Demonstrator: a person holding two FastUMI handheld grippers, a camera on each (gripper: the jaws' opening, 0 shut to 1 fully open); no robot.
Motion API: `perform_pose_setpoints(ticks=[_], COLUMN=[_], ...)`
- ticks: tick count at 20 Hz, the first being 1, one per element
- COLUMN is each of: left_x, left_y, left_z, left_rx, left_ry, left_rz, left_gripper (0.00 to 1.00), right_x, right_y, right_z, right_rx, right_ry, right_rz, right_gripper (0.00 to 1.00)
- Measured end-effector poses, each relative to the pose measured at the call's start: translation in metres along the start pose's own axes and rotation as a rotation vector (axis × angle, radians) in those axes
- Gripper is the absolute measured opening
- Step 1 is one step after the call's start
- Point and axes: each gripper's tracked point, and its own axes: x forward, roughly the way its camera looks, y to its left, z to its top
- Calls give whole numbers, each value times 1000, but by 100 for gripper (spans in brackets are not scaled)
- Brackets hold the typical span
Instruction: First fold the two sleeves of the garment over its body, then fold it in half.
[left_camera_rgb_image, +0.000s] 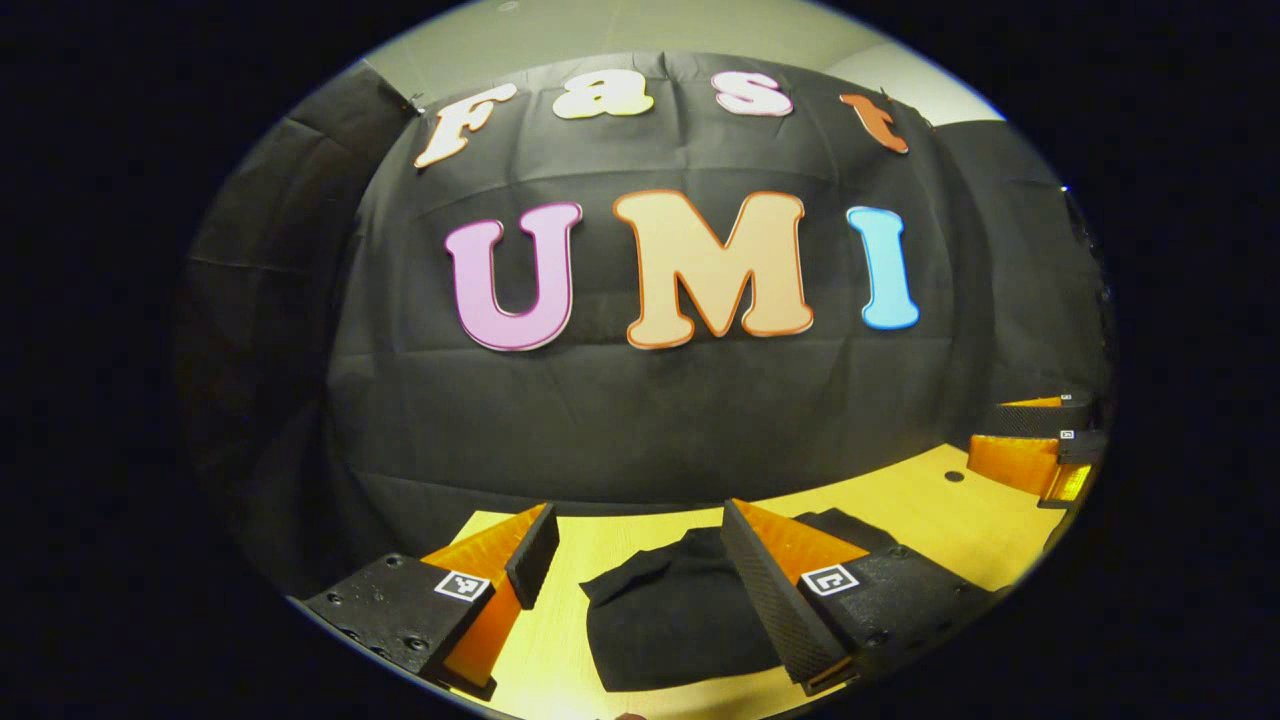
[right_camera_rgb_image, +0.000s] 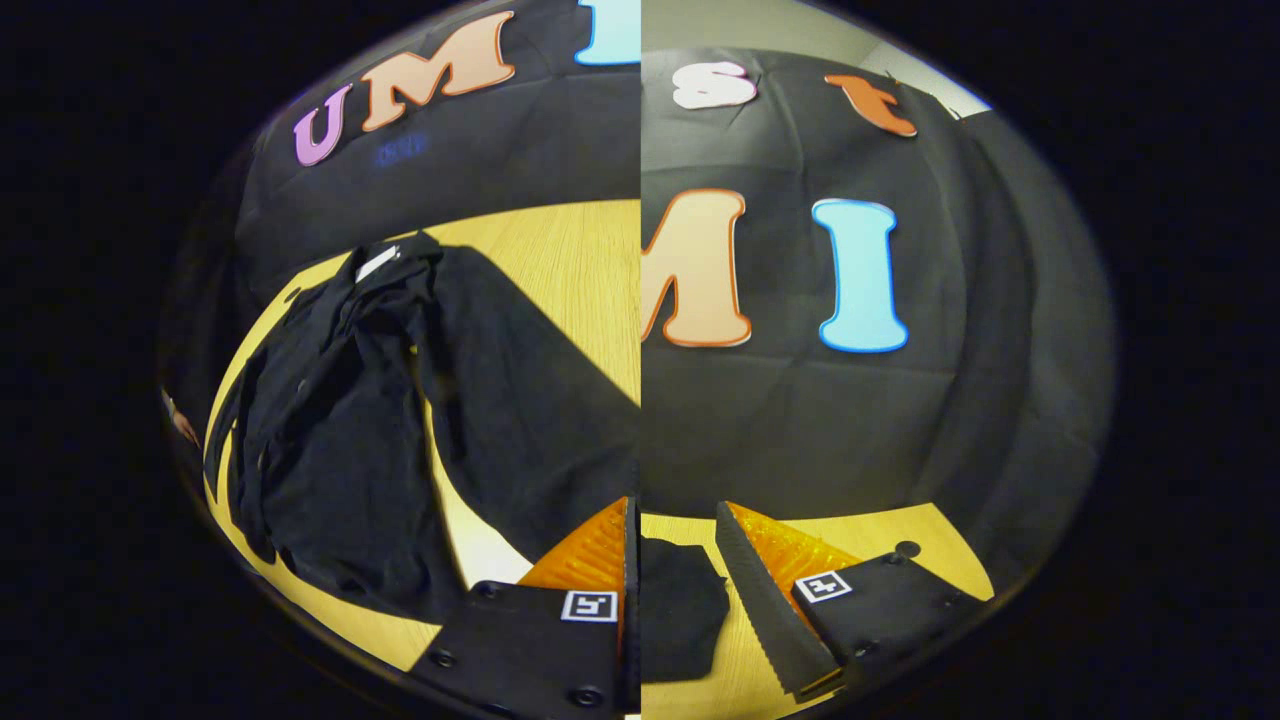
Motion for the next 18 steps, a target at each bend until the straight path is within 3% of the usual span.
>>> perform_pose_setpoints(ticks=[7,13,18], left_x=[-97,-159,-182], left_y=[-31,-72,-102], left_z=[39,21,12], left_rx=[-80,-48,-68], left_ry=[-89,-71,-52], left_rz=[-4,-11,-23], left_gripper=[96,99,99], right_x=[-106,-173,-198], right_y=[-7,-14,-20], right_z=[-4,-33,-47], right_rx=[-11,55,107], right_ry=[-58,-63,-90], right_rz=[26,81,95], right_gripper=[50,50,51])
